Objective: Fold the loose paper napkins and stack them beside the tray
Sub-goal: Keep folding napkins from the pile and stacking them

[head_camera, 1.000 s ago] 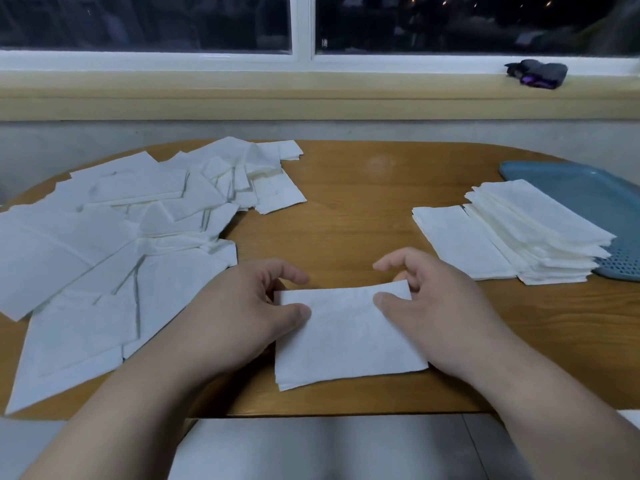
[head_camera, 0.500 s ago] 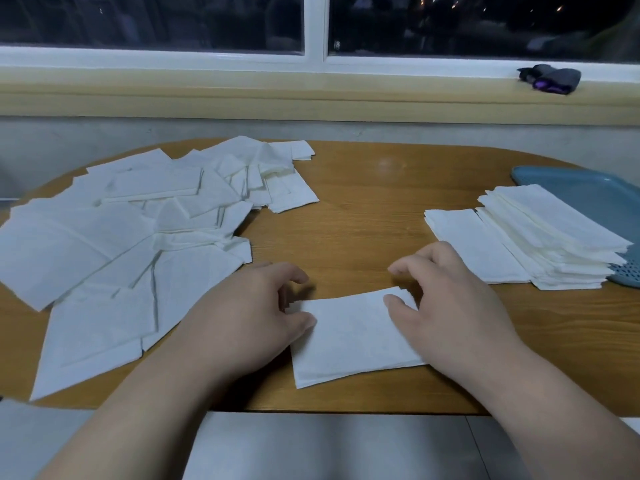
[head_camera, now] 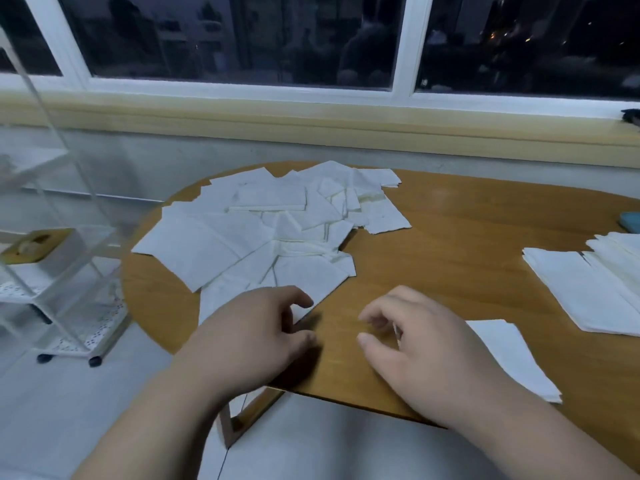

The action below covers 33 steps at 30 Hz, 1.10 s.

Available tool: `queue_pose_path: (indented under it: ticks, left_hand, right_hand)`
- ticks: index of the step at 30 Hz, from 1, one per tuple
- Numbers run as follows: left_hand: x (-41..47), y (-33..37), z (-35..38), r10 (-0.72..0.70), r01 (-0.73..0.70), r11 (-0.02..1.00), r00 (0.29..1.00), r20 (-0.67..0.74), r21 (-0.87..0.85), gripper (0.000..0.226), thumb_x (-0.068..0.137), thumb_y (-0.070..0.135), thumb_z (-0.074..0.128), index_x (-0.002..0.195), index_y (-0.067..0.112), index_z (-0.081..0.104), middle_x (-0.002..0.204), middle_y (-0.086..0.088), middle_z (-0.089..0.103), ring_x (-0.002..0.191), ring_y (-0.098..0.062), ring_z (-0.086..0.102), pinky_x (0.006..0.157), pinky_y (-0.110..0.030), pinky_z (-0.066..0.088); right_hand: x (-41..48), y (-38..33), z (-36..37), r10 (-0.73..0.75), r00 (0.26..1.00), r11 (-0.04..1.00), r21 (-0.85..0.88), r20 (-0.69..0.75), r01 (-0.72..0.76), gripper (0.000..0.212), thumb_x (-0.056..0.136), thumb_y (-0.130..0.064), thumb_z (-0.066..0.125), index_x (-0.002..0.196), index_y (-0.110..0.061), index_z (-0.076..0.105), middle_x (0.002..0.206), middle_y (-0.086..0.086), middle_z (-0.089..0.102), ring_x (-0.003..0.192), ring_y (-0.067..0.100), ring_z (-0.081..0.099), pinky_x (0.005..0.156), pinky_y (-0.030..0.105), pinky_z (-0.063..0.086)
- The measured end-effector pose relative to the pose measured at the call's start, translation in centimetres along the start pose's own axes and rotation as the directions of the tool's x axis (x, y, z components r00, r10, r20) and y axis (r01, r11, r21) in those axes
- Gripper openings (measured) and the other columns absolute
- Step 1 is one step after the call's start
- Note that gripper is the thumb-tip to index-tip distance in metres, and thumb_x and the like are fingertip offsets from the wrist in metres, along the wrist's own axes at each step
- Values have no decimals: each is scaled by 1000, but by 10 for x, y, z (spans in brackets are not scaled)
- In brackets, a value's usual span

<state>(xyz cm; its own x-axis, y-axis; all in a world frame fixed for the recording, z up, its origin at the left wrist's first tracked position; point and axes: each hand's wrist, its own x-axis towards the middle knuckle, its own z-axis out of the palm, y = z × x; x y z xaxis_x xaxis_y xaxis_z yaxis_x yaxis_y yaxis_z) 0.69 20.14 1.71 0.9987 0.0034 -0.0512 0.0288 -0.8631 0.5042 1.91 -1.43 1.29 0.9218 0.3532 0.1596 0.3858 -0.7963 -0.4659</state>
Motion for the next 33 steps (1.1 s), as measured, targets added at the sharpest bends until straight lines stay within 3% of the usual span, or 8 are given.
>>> queue_pose_path:
  ticks: [3, 8, 12, 15, 20, 25, 28, 33]
  left_hand:
    - [-8, -30, -15, -61, 62, 998, 996, -67, 13, 28, 88, 43, 62, 116, 48, 58, 83, 23, 62, 72, 8, 58, 59, -19, 44]
    - [-10, -61, -32, -127, 128, 992, 984, -125, -4, 31, 91, 36, 60, 121, 44, 58, 86, 20, 63, 75, 2, 59, 59, -21, 43]
    - [-7, -72, -35, -138, 133, 990, 983, -119, -50, 29, 92, 36, 59, 119, 45, 58, 85, 19, 63, 62, 5, 57, 51, -18, 38]
    - [-4, -76, -36, -118, 110, 991, 987, -110, -72, 31, 90, 34, 60, 120, 43, 59, 86, 17, 64, 66, 1, 60, 57, -20, 43]
    - [-3, -77, -36, -119, 109, 990, 987, -106, -90, 30, 90, 35, 61, 119, 43, 59, 87, 17, 64, 70, -1, 60, 58, -21, 43]
    - [-3, -74, -35, -118, 106, 988, 987, -111, -109, 29, 91, 40, 61, 120, 43, 60, 88, 16, 64, 74, -3, 61, 61, -22, 45]
    - [-2, -69, -35, -101, 84, 989, 986, -136, -125, 28, 92, 41, 59, 120, 42, 60, 90, 17, 63, 77, 0, 59, 62, -22, 44]
    - [7, -51, -25, 19, -52, 987, 978, -207, -155, 34, 90, 40, 59, 124, 43, 59, 109, 24, 50, 103, 1, 51, 81, -20, 42]
  right_hand:
    - [19, -35, 18, -16, 998, 1000, 16, 62, 15, 17, 91, -49, 56, 101, -37, 62, 98, -19, 54, 97, 1, 52, 85, 28, 50]
    - [57, -75, 42, 78, 988, 995, -72, 136, -69, 31, 90, -59, 51, 89, -30, 60, 89, -12, 58, 83, 8, 55, 70, 32, 51]
    - [77, -90, 54, 151, 972, 974, -196, 180, -115, 35, 91, -58, 50, 86, -24, 55, 85, -8, 59, 76, 13, 55, 55, 29, 39]
    - [84, -90, 63, 201, 961, 965, -204, 190, -162, 30, 90, -49, 52, 84, -20, 55, 81, -7, 59, 71, 13, 54, 53, 29, 38]
    - [93, -85, 68, 226, 952, 969, -150, 204, -198, 20, 92, -32, 55, 84, -14, 61, 78, -2, 63, 69, 18, 60, 56, 30, 44]
    - [94, -84, 67, 183, 965, 982, -86, 187, -170, 19, 87, -24, 55, 70, -19, 48, 64, 0, 48, 58, 18, 47, 52, 29, 36]
    - [86, -79, 49, 160, 979, 987, -6, 129, -161, 18, 81, -24, 58, 69, -12, 54, 69, 5, 59, 63, 21, 57, 57, 32, 40]
    - [58, -56, -1, 156, 988, 974, 164, 10, -155, 11, 80, -24, 68, 71, -23, 63, 63, -7, 67, 58, 9, 61, 53, 27, 45]
